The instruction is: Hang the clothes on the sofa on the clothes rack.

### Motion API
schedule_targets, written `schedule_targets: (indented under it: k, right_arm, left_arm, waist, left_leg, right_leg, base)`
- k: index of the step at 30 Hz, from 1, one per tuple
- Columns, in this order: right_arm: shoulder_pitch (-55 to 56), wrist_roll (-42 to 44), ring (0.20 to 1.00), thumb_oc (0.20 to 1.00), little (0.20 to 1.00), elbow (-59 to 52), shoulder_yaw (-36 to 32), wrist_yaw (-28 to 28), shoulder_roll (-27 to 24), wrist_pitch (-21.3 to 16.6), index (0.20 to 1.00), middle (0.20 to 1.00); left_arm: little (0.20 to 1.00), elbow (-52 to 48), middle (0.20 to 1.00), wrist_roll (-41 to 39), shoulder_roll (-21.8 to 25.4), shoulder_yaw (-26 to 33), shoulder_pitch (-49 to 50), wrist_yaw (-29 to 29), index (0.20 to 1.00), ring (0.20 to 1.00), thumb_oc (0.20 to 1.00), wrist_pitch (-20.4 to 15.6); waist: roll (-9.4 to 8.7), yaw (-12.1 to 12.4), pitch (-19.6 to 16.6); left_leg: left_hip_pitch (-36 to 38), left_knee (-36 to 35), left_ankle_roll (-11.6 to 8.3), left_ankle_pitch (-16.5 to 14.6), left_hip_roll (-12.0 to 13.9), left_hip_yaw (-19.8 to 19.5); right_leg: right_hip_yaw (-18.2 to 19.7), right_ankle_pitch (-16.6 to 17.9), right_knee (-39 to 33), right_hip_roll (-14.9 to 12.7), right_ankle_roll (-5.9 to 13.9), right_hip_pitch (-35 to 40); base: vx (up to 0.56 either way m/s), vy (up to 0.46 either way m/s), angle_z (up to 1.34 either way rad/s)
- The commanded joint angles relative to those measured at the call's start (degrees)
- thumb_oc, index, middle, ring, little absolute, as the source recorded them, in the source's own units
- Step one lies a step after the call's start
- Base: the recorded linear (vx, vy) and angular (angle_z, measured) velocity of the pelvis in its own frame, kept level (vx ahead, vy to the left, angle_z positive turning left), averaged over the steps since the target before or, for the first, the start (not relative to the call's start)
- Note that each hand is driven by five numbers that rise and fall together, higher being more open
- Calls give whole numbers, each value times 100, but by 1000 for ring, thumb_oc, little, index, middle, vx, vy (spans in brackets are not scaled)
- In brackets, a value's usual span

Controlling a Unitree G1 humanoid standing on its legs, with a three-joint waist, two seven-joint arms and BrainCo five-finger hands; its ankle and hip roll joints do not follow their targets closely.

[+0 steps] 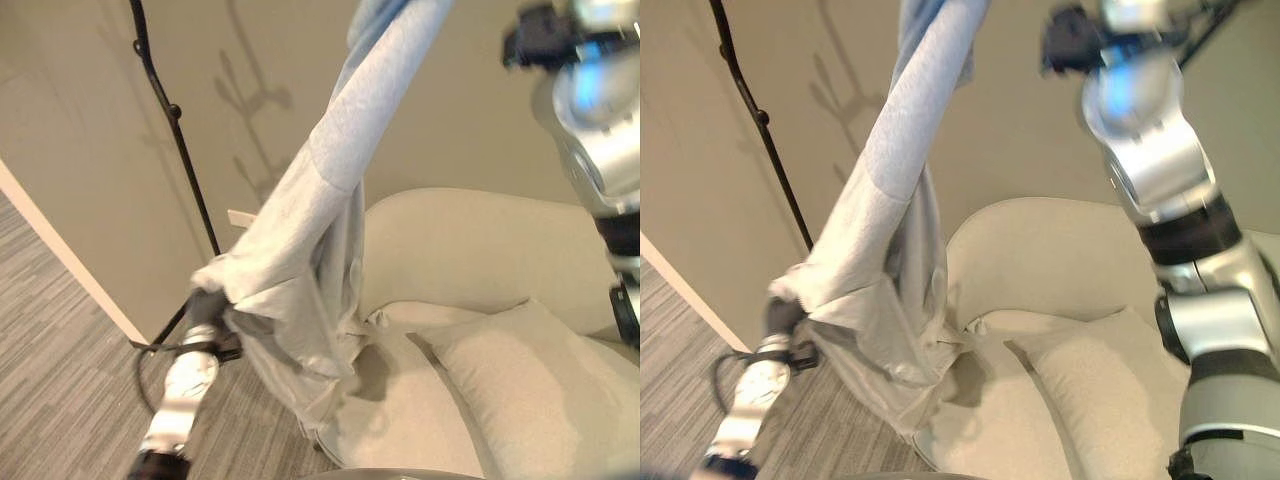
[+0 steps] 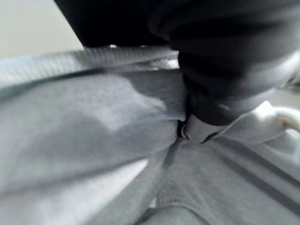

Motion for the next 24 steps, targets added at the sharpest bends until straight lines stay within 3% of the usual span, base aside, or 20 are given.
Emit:
schedule_targets:
  k: [1,3,4,6,11,12,13,15,16,18,19,21,22,23,24]
  right_arm:
    - [203,-452,200,200,200,-77,-1062,78,-245,-231,200,200]
    - [1671,-878,200,200,200,-843,-1957,98,209,-386,200,200]
    - [1701,-880,200,200,200,-865,-1981,102,218,-376,200,200]
    - [2692,-1399,200,200,200,-1114,-2391,-104,759,-339,200,200]
    - [3517,-1715,200,200,200,-1511,-2299,-36,1287,-202,200,200]
    - [3554,-1730,200,200,200,-1545,-2306,-34,1290,-187,200,200]
    - [3675,-1800,200,200,200,-1647,-2231,-13,1328,-181,200,200]
    - [3931,-1912,200,200,200,-1801,-2347,-63,1336,-200,200,200]
    - [3999,-1912,200,200,200,-1798,-2359,-113,1340,-201,200,200]
    - [4089,-1896,200,200,200,-1809,-2421,-182,1325,-200,200,200]
    - [4178,-1916,200,200,200,-1795,-2442,-259,1368,-146,200,200]
    - [4491,-2210,200,200,200,-1908,-2622,-229,1449,-18,200,200]
    - [4519,-2220,200,200,200,-1936,-2652,-224,1458,-3,200,200]
    - [4767,-2432,200,200,200,-2012,-2731,-244,1666,79,200,200]
    - [4755,-2503,200,200,200,-2053,-2712,-249,1769,126,200,200]
  left_arm:
    - [200,-54,200,1170,667,641,-41,666,200,200,200,-109]
    - [200,-377,200,2187,934,1330,104,1039,200,200,200,-86]
    - [200,-381,200,2190,945,1324,107,1040,200,200,200,-82]
    - [200,-690,200,2774,1009,1557,-141,1335,200,200,200,-114]
    - [200,-907,200,3016,689,1383,-328,1463,200,200,200,-275]
    - [200,-887,200,3024,685,1365,-328,1476,200,200,200,-288]
    - [200,-845,200,2935,583,1129,-484,1507,200,200,200,-332]
    - [200,-801,200,2894,476,777,-661,1499,200,200,200,-352]
    - [200,-799,200,2818,407,575,-732,1475,200,200,200,-374]
    - [200,-740,200,2729,341,289,-857,1440,200,200,200,-399]
    - [200,-749,200,2721,303,-41,-944,1309,200,200,200,-388]
    - [200,-623,200,2727,285,-542,-1048,1084,200,200,200,-405]
    - [200,-603,200,2726,290,-570,-1071,1089,200,200,200,-413]
    - [200,-383,200,2583,345,-992,-1329,1032,200,200,200,-501]
    - [200,-476,200,2606,460,-1066,-1373,1000,200,200,200,-539]
  waist:
    - [-72,322,72]
    - [8,540,351]
    - [-4,534,336]
    - [94,605,586]
    - [121,261,567]
    - [140,284,563]
    - [110,143,567]
    - [131,34,527]
    - [107,-23,539]
    - [91,-51,525]
    - [83,-77,528]
    - [64,-140,476]
    - [40,-120,468]
    - [-47,-121,569]
    - [-94,-105,607]
  left_leg:
    - [-262,35,-494,280,393,-466]
    - [-691,35,-637,567,391,-730]
    - [-704,35,-638,568,388,-745]
    - [-1053,43,-702,711,512,-673]
    - [-589,111,-821,759,1290,-99]
    - [-558,89,-837,770,1310,-80]
    - [-448,165,-953,1138,1764,68]
    - [-427,74,-1153,1611,2170,134]
    - [-464,72,-1228,1722,2346,166]
    - [-569,70,-1246,1778,2412,104]
    - [-653,134,-1246,1612,2426,14]
    - [-815,428,-1246,630,2269,159]
    - [-865,496,-1246,594,2244,144]
    - [-1268,1163,-1096,11,1846,-10]
    - [-1321,1267,-918,-167,1653,24]
  right_leg:
    - [0,-543,46,-226,387,404]
    - [-285,-558,46,-294,419,295]
    - [-299,-564,46,-296,420,290]
    - [-771,-499,46,-550,503,221]
    - [-1011,-257,59,-989,618,101]
    - [-995,-251,52,-968,618,109]
    - [-1018,-147,95,-1224,715,6]
    - [-1062,-64,103,-1416,846,-39]
    - [-1065,-26,114,-1561,921,-49]
    - [-1078,33,116,-1721,1017,-34]
    - [-1027,147,99,-1964,1145,34]
    - [-1082,438,87,-2320,1183,156]
    - [-1084,473,69,-2349,1183,146]
    - [-1051,1323,222,-2743,1183,134]
    - [-1096,1480,353,-2863,1183,48]
  base:
    - [-148,-34,29]
    - [-226,-15,35]
    - [-294,50,66]
    - [-246,119,78]
    - [-70,242,93]
    - [-20,393,10]
    - [-7,427,7]
    - [19,546,22]
    - [47,535,39]
    - [66,452,27]
    - [133,531,2]
    - [158,532,41]
    - [199,642,51]
    - [145,571,20]
    - [151,723,30]
